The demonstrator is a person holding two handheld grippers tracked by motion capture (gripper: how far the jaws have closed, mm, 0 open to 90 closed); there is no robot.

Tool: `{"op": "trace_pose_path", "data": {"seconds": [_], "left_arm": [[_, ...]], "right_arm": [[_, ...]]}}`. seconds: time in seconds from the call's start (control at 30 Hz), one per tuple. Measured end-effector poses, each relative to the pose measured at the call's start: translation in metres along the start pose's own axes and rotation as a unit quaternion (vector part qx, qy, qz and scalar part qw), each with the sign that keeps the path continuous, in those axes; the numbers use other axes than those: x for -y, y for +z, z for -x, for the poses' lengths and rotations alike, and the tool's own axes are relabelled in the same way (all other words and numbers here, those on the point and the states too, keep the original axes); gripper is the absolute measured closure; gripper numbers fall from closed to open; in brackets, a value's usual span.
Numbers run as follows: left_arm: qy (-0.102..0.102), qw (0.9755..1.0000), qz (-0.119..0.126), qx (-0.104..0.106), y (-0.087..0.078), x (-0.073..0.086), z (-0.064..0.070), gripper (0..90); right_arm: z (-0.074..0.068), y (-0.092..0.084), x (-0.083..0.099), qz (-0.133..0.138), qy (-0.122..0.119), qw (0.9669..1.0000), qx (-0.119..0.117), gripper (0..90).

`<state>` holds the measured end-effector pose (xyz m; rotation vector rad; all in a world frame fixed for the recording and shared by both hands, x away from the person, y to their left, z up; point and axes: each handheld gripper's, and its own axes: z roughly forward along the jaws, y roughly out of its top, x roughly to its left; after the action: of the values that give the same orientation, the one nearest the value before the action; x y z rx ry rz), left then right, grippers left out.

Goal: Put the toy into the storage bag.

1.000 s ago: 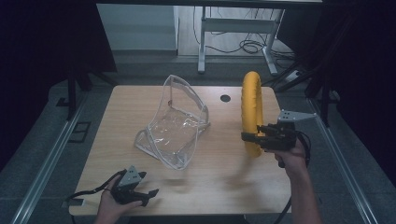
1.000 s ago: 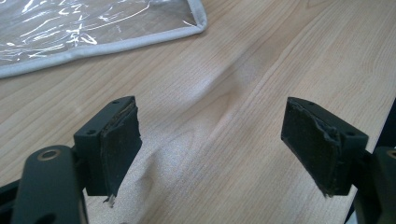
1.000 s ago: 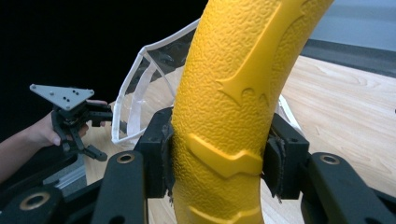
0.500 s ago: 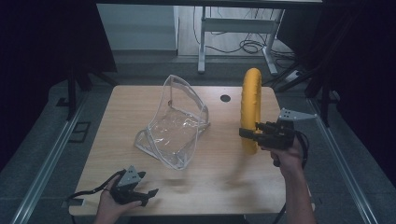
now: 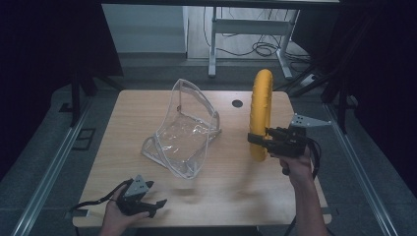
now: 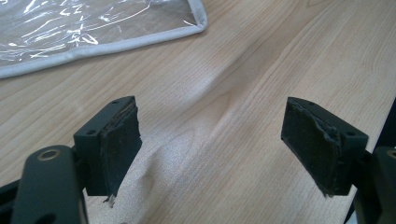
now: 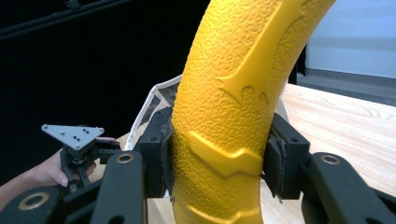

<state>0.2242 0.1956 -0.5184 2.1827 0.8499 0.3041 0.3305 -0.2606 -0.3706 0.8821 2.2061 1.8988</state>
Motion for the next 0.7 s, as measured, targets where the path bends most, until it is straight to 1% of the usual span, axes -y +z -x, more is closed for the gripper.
{"op": "trace_pose_path", "data": {"seconds": [0.27,0.53,0.7], "left_arm": [[0.001,1.0000,-0.001,0.000,0.001,0.000,0.000,19.6],[0.000,1.0000,-0.001,0.001,0.001,0.000,0.000,19.6],[0.000,1.0000,0.000,0.001,0.001,0.000,0.000,19.6]], "right_arm": [[-0.005,0.004,-0.003,0.013,-0.003,0.9999,-0.004,51.2],[-0.009,0.003,-0.008,0.034,-0.002,0.9994,-0.007,51.1],[-0.012,0.003,-0.011,0.041,-0.005,0.9991,-0.009,51.1]]}}
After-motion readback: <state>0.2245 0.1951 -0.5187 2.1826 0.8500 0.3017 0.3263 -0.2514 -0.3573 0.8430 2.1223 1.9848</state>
